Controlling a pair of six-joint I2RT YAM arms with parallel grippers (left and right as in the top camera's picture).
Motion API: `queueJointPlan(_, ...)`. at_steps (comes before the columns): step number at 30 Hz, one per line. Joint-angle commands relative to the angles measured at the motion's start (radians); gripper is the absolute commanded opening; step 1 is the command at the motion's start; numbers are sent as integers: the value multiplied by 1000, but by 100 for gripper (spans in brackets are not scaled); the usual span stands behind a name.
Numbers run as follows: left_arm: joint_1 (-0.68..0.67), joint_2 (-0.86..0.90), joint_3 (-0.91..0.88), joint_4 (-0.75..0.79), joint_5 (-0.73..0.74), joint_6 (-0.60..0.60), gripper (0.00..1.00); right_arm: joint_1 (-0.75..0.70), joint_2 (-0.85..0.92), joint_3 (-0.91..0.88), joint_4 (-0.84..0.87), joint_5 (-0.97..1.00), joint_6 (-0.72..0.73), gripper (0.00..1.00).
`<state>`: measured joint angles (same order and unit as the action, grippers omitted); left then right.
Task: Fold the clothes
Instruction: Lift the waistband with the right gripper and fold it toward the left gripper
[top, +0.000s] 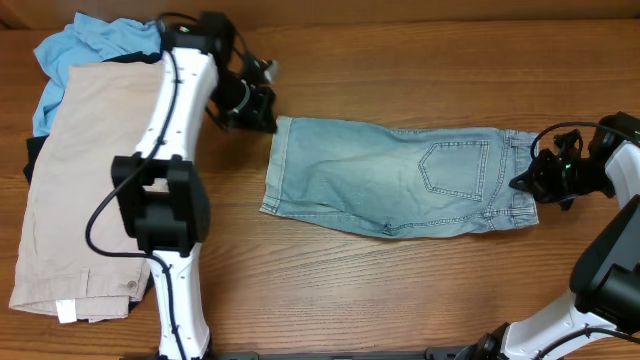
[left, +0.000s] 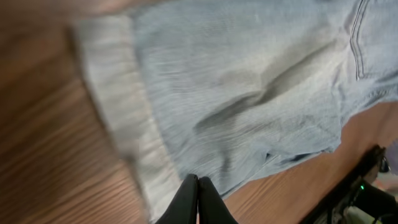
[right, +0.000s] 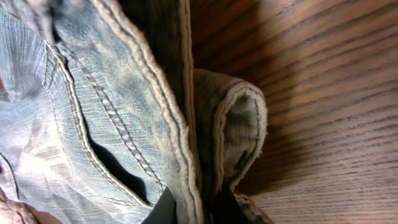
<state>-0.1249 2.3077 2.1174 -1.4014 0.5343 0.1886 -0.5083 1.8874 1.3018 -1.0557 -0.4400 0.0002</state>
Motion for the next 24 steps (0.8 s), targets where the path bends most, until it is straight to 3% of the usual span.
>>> queueJointPlan(1, -29, -19, -93, 29, 55, 25, 4, -14, -5, 22, 10, 6, 13, 4)
queueJointPlan(8, -39, -19, -304, 159, 53, -86, 4, -39, -5, 32, 31, 6, 39, 4)
queueJointPlan(16, -60, -19, -343, 254, 27, -207, 4, -34, -5, 156, -82, 22, 55, 4)
queueJointPlan(21, -79, -19, -343, 265, -149, -372, 4, -25, -11, 269, -206, 25, 48, 4)
queueJointPlan(24, -85, -19, -343, 269, -164, -396, 4, 11, -29, 312, -254, 25, 48, 4)
